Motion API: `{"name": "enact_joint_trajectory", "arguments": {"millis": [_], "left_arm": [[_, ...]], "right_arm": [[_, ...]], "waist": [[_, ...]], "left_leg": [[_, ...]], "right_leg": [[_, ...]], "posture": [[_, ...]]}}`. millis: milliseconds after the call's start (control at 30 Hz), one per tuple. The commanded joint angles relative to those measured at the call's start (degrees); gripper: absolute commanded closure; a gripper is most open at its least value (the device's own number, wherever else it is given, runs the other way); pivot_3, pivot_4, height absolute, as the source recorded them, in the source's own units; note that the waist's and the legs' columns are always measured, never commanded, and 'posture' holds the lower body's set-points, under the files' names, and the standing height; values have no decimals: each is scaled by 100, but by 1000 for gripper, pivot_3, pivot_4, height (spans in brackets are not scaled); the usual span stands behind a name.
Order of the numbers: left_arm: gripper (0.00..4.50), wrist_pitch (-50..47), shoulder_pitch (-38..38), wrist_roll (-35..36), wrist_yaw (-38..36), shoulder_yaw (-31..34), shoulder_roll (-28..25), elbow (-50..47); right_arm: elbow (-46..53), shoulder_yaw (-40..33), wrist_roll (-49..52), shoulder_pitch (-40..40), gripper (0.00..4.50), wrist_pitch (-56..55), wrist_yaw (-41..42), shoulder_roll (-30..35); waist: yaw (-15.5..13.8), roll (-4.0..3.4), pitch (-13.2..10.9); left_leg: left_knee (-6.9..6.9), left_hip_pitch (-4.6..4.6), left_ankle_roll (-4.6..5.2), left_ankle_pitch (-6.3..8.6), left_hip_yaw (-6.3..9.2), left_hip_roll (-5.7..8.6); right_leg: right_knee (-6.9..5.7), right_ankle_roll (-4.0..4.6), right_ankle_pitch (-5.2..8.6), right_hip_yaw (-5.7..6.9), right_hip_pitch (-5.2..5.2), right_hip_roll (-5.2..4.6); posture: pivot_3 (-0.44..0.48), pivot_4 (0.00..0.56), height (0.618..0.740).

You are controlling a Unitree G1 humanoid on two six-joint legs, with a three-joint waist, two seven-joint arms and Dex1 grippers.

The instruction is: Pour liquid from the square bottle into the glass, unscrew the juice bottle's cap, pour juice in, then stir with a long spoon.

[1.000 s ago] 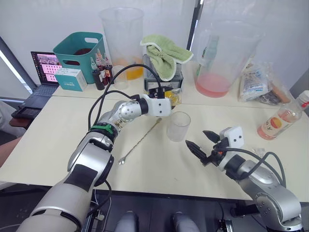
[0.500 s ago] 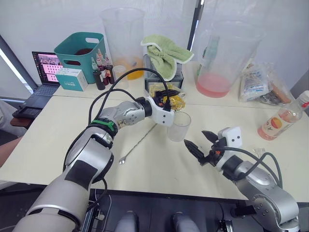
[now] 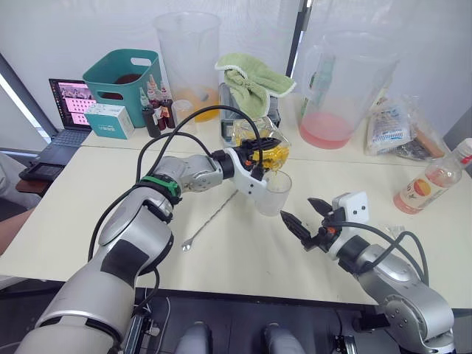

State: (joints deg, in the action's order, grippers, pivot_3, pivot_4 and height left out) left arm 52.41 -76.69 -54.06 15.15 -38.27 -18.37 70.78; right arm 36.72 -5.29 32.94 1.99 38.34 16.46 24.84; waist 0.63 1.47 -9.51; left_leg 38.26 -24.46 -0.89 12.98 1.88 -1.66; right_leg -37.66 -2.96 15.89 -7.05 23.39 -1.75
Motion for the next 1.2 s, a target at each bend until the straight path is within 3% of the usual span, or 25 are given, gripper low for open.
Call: {"name": "enact_joint_trajectory", "arguments": {"millis": [33,467,667,1033,1200], "left_arm": [[1646,-23,-453,43,464,61,-21,-160],[1646,-151,-514,-102,714,-58,-16,-101],[1646,-113,-479,138,481,90,29,2],[1646,-11,-249,1217,-879,751,169,155],[1646,-154,-58,2312,-2161,1521,291,202]], "right_arm": [[315,-82,108,70,0,-8,-2,-19],[379,-90,117,20,0,1,-22,-26],[381,-90,113,-8,0,-1,-13,-22],[290,-100,75,27,0,-29,15,-6],[221,-103,41,93,0,-53,21,-1]], "waist": [[-1,0,0],[-1,0,0],[1,0,0],[4,0,0],[6,-1,0]], "left_leg": [[0,0,0,0,0,0],[2,0,-2,-1,0,2],[3,1,-2,-1,0,2],[5,1,-5,-3,0,2],[6,2,-6,-4,0,2]], "right_leg": [[-1,0,0,0,0,0],[-30,0,0,0,0,-1],[-31,0,0,0,0,-1],[-33,0,0,1,0,-1],[-37,0,0,1,0,-1]], "posture": [[0,150,740],[0,150,740],[0,150,740],[0,150,740],[0,150,740]]}}
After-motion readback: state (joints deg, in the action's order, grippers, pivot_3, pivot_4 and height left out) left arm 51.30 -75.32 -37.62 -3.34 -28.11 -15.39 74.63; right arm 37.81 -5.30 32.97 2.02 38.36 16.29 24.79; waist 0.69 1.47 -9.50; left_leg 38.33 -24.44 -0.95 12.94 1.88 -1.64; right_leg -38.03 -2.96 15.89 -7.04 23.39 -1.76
